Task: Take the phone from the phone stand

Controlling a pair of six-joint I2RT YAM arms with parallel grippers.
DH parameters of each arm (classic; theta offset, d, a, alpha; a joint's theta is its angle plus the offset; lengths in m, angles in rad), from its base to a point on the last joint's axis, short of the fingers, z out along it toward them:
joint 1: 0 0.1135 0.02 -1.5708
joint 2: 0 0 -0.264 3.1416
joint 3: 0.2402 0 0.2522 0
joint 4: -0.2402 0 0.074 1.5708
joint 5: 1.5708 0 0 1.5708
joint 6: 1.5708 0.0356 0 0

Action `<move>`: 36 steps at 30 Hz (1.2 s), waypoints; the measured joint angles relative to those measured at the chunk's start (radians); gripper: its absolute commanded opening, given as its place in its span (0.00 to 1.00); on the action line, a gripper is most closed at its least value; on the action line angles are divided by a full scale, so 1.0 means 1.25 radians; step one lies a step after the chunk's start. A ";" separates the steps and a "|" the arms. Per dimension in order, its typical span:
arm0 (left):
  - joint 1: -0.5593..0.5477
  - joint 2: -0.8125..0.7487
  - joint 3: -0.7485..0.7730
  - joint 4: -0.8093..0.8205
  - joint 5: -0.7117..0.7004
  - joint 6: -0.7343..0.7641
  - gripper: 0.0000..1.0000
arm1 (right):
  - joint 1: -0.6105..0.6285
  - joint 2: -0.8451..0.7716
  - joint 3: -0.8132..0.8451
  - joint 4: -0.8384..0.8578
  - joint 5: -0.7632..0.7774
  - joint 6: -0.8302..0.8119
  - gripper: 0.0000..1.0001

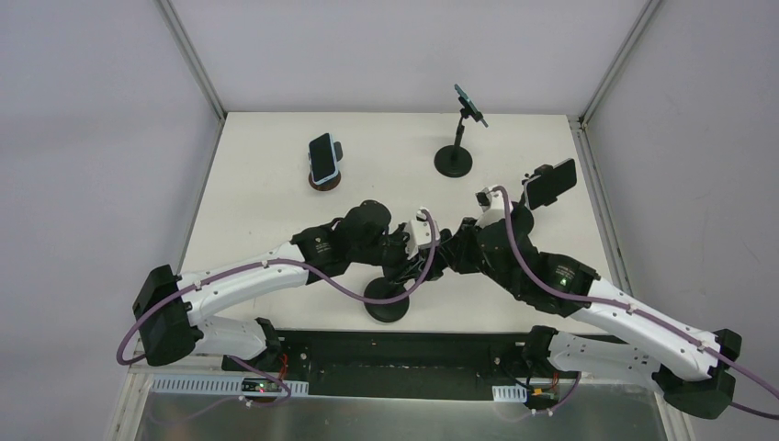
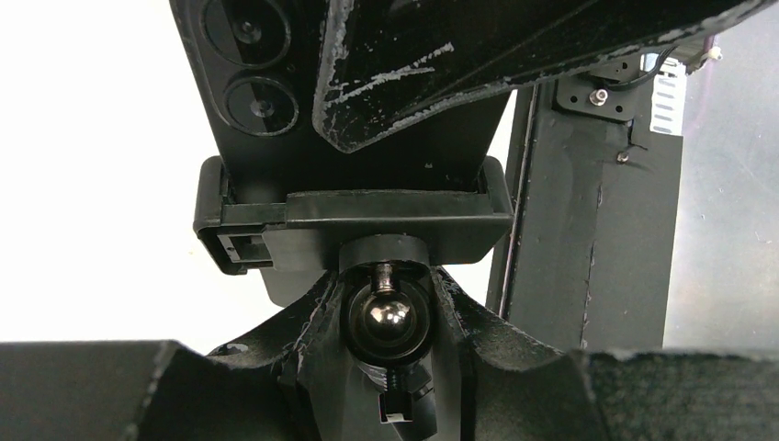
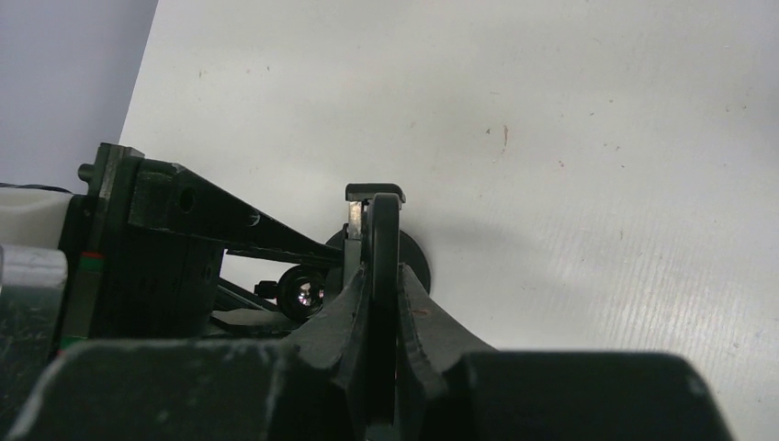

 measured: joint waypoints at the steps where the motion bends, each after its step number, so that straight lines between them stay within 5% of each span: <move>1: 0.000 -0.002 -0.004 0.005 0.000 0.001 0.00 | 0.000 0.000 0.000 0.000 0.000 -0.001 0.00; 36: -0.115 -0.021 -0.074 0.124 -0.173 -0.014 0.00 | -0.149 0.096 0.024 0.035 -0.222 -0.213 0.00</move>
